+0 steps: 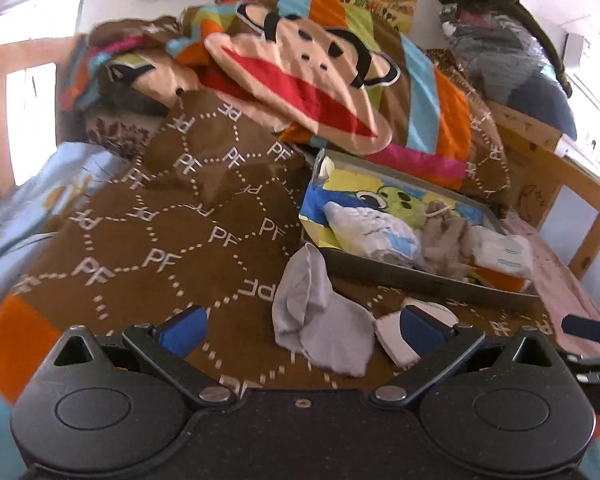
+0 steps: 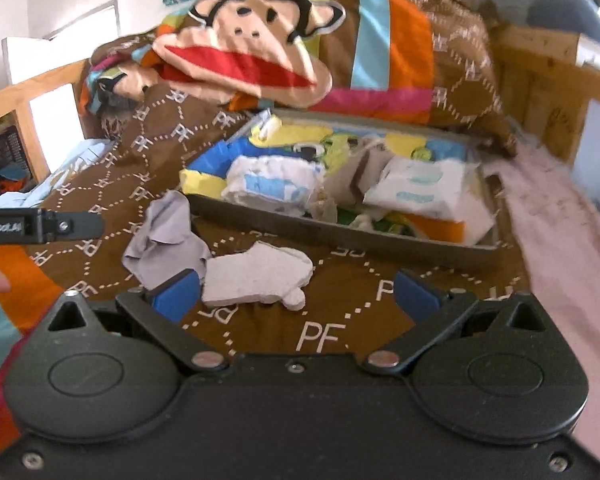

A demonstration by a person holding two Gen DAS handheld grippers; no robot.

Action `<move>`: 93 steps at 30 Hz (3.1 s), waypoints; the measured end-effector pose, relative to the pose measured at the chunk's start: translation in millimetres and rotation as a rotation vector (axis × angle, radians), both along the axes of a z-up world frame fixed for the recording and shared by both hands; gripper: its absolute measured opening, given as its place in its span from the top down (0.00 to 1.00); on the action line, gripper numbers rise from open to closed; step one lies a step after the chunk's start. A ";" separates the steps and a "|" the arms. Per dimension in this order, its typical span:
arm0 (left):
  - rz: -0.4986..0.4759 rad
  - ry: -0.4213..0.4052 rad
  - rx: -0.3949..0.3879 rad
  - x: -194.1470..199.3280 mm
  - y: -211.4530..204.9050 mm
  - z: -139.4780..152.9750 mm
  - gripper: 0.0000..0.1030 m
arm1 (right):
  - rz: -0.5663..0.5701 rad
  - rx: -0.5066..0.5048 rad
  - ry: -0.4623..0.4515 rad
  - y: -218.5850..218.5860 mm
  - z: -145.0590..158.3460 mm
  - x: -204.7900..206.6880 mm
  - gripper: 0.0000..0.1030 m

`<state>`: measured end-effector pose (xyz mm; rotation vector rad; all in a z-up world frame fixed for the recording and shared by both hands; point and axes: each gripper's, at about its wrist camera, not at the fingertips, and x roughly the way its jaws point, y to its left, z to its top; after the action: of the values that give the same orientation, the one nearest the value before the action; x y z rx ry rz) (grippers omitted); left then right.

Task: Organize soft objects
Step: 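Grasp the grey cloth with the left gripper while the right gripper grasps the small white cloth, then lift the grey cloth over the tray with the left gripper while the right gripper carries the white cloth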

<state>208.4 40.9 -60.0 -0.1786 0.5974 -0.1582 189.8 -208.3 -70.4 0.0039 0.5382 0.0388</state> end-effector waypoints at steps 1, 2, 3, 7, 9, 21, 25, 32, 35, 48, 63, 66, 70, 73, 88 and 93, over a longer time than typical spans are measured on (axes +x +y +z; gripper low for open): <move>-0.001 0.006 -0.003 9.2 -0.9 -5.0 0.01 | 0.012 0.015 0.008 -3.7 -3.9 8.1 0.00; -0.001 0.015 -0.007 18.9 -2.2 -10.6 0.01 | 0.023 0.025 0.015 -5.4 -7.2 15.0 0.00; -0.002 0.021 -0.010 26.6 -3.3 -15.3 0.01 | 0.033 0.034 0.022 -6.8 -9.8 21.7 0.00; -0.035 0.034 -0.018 50.6 -10.1 -32.2 0.03 | 0.075 0.041 0.043 -9.2 -23.4 42.3 0.00; -0.063 0.040 -0.005 58.0 -14.6 -38.4 0.05 | 0.092 0.055 0.060 -12.2 -30.5 55.7 0.01; -0.128 0.115 -0.018 82.7 -18.6 -60.1 0.40 | 0.166 0.113 0.149 -24.6 -71.1 106.9 0.13; -0.143 0.117 0.012 84.0 -23.0 -63.2 0.51 | 0.195 0.080 0.158 -14.9 -77.9 116.7 0.12; -0.112 0.127 0.001 85.0 -17.2 -64.0 0.65 | 0.238 0.078 0.151 -0.4 -74.8 115.7 0.41; -0.106 0.125 0.002 83.5 -17.8 -63.3 0.67 | 0.224 0.104 0.143 -4.5 -69.7 111.9 0.53; -0.109 0.116 0.018 76.4 -18.9 -60.3 0.86 | 0.300 0.127 0.073 -5.4 -36.5 91.4 0.82; -0.100 0.083 0.058 68.0 -25.9 -51.0 0.96 | 0.375 0.104 0.023 16.8 -25.5 74.2 0.93; -0.083 0.038 0.049 57.8 -25.8 -36.8 0.97 | 0.373 0.092 -0.025 14.6 -12.8 66.7 0.93; -0.058 -0.025 0.053 42.3 -24.7 -15.3 0.97 | 0.346 0.068 -0.088 8.9 4.5 55.9 0.93; -0.053 -0.073 0.065 35.7 -27.8 2.5 0.97 | 0.297 0.066 -0.141 -0.6 17.8 51.9 0.93; -0.069 -0.204 0.003 92.7 -92.3 40.9 0.97 | -0.023 0.102 -0.274 -76.9 31.0 51.9 0.93; -0.100 -0.182 0.004 119.7 -117.3 28.6 0.97 | -0.025 0.098 -0.238 -78.9 15.1 64.1 0.93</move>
<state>328.1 -76.5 -31.3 -0.1291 0.4251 -0.2674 253.8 -287.2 -55.3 0.1009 0.2978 0.0403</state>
